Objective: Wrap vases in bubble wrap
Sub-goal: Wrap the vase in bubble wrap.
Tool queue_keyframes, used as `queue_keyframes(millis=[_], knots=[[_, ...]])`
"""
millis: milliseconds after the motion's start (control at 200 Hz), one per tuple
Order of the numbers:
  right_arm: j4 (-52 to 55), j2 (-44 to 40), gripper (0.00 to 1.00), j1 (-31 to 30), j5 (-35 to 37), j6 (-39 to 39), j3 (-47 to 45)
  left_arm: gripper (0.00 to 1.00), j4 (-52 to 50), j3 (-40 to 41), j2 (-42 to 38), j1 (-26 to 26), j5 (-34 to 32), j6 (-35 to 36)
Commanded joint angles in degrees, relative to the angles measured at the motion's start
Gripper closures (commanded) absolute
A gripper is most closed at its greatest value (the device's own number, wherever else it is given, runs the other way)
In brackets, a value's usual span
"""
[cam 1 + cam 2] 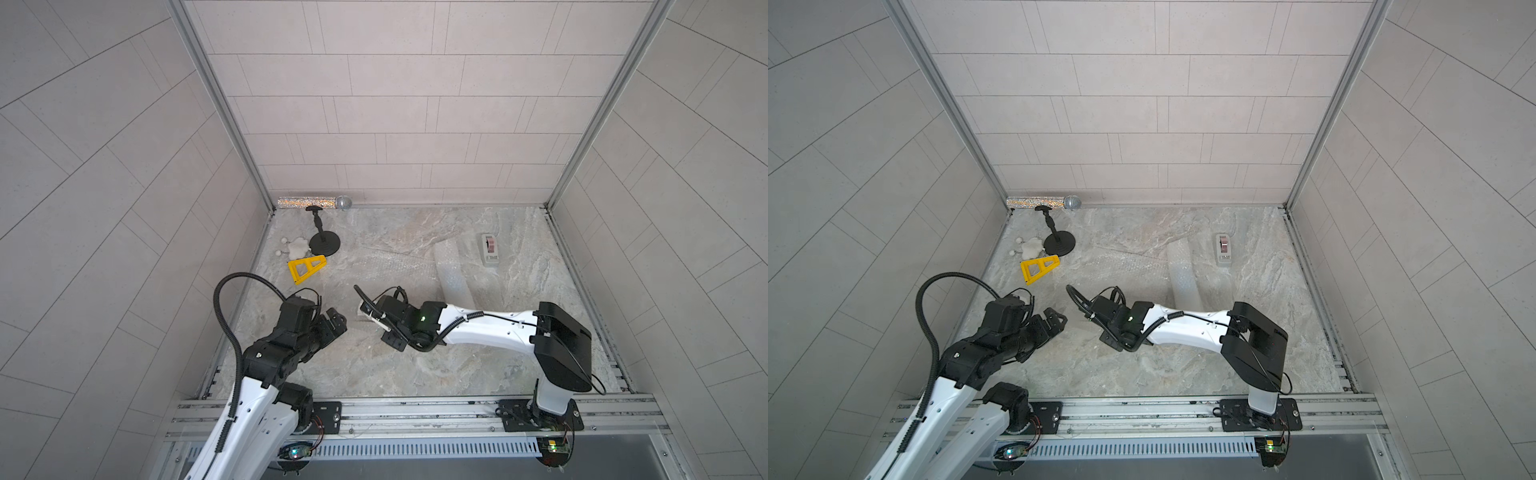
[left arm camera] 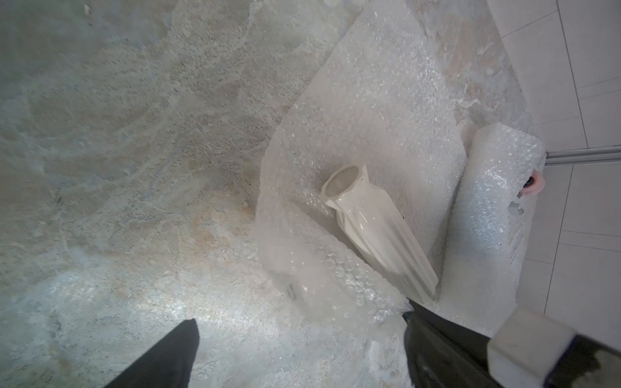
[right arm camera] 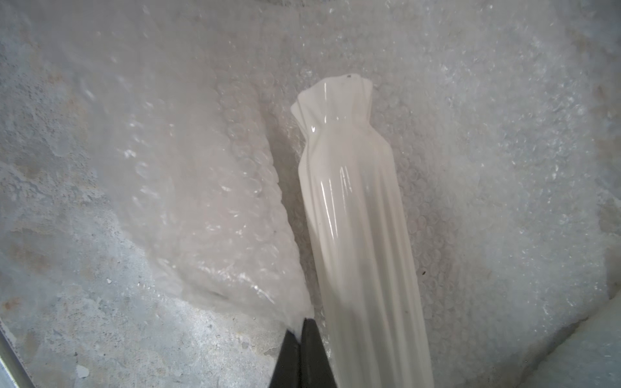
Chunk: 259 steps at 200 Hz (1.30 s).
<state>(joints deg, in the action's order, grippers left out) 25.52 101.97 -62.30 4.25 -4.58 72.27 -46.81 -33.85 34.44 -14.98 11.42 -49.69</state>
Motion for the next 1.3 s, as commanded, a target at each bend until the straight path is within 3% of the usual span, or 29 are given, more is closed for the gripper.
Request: queue_keyframes(millis=[0, 165, 460, 876, 1086, 1206, 1291], knots=[[3.6, -1.7, 1.00, 2.5, -4.7, -0.6, 1.7, 0.01, 1.3, -1.1, 0.2, -0.7, 1.1, 1.5], [6.9, 1.0, 1.00, 8.2, -13.9, -0.3, 4.7, 0.01, 4.4, 1.5, 0.9, -3.0, 1.7, -0.4], [10.4, 5.8, 1.00, 12.8, -16.3, 1.7, 10.2, 0.01, 19.9, 3.3, 13.1, -10.6, 0.8, -4.9], [11.7, 13.8, 1.00, 18.6, -21.7, 3.5, 16.0, 0.00, 39.0, 2.0, 33.5, -10.5, 0.0, -12.0], [11.4, 15.2, 1.00, 19.5, -22.1, 4.0, 16.1, 0.00, 39.6, -1.1, 40.4, -10.2, -1.7, -11.5], [11.0, 14.0, 0.92, 20.0, -21.9, 4.1, 16.1, 0.00, 39.8, -1.3, 43.3, -10.1, -2.8, -11.3], [10.4, 12.0, 0.76, 20.3, -20.6, 4.0, 15.7, 0.00, 40.1, -1.1, 44.9, -9.9, -2.9, -11.1]])
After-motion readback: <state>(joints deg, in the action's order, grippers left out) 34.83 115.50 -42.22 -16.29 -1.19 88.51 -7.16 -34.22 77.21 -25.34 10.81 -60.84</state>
